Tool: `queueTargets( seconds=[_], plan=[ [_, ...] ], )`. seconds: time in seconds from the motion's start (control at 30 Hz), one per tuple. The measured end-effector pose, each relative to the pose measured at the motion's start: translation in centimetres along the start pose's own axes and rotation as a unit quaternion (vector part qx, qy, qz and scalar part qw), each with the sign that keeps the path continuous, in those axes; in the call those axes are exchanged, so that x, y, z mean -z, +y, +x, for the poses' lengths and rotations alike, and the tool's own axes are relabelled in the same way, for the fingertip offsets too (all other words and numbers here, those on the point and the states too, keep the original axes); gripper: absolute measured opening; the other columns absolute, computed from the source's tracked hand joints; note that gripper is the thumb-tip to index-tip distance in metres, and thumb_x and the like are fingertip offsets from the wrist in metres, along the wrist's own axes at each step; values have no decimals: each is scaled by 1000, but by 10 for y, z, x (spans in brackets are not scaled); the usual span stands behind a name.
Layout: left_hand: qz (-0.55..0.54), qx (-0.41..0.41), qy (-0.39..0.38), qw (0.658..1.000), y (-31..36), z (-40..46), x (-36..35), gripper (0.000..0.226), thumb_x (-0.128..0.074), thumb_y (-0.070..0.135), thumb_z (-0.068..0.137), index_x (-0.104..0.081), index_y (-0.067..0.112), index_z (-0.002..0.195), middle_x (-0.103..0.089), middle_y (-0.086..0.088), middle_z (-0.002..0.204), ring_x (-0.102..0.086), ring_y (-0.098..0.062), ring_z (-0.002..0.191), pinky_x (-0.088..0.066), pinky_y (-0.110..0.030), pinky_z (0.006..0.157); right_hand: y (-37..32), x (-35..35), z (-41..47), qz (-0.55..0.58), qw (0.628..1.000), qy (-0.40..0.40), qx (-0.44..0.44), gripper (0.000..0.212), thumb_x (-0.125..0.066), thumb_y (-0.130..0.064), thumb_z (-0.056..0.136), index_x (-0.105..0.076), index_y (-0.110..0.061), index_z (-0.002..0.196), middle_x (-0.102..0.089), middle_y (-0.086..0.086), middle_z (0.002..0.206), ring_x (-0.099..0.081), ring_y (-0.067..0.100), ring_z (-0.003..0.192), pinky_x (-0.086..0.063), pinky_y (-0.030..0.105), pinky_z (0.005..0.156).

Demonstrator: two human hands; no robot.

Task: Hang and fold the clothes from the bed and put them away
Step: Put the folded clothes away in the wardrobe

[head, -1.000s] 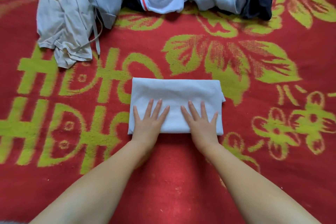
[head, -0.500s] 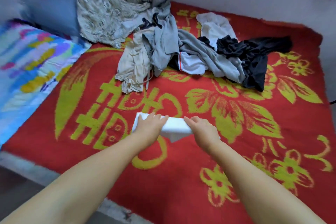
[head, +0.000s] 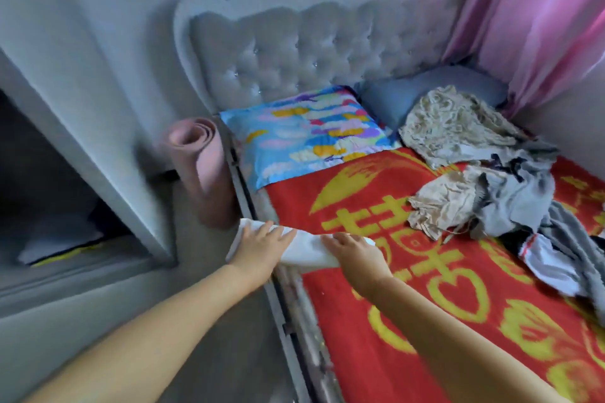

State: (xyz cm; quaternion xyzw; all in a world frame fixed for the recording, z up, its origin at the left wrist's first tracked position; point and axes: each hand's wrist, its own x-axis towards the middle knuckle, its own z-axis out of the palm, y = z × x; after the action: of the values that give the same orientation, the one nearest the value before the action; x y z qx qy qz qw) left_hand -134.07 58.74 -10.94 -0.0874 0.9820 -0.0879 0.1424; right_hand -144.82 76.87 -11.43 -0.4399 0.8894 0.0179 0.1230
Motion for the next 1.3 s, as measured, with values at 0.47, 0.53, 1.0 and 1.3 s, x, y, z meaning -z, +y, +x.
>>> queueTargets(
  seconds=[0.47,0.53,1.0,1.3],
  plan=[
    [-117,272,-88,951,-307,-299,-125,71,-49,3,89,-18,22,151,-34,-6,149,-33,-27,136,-34,-45,102,-436,6,98,-82,959,-40,267,70,-47,1,87,-27,-30,146,-40,0,138,-46,30,119,-50,43,89],
    [-124,305,-89,940,-341,-330,-138,69,-50,5,90,-21,23,149,-36,-5,148,-35,-27,135,-36,-46,102,-486,6,108,-79,952,-40,292,70,-46,3,86,-29,-29,145,-41,1,138,-46,31,119,-51,43,87],
    [-152,382,-100,906,-525,-340,-198,66,-44,-5,87,-28,22,145,-44,-6,139,-40,-26,129,-41,-42,96,-655,-2,268,-114,924,-46,362,70,-54,0,85,-30,-32,143,-43,2,134,-49,30,117,-48,38,78],
    [-178,361,-145,904,-638,-298,-248,67,-47,3,89,-23,26,147,-46,-4,136,-44,-26,126,-43,-43,94,-721,-14,378,-111,916,-104,371,71,-47,3,84,-31,-31,144,-44,3,134,-51,30,115,-43,34,74]
  ],
)
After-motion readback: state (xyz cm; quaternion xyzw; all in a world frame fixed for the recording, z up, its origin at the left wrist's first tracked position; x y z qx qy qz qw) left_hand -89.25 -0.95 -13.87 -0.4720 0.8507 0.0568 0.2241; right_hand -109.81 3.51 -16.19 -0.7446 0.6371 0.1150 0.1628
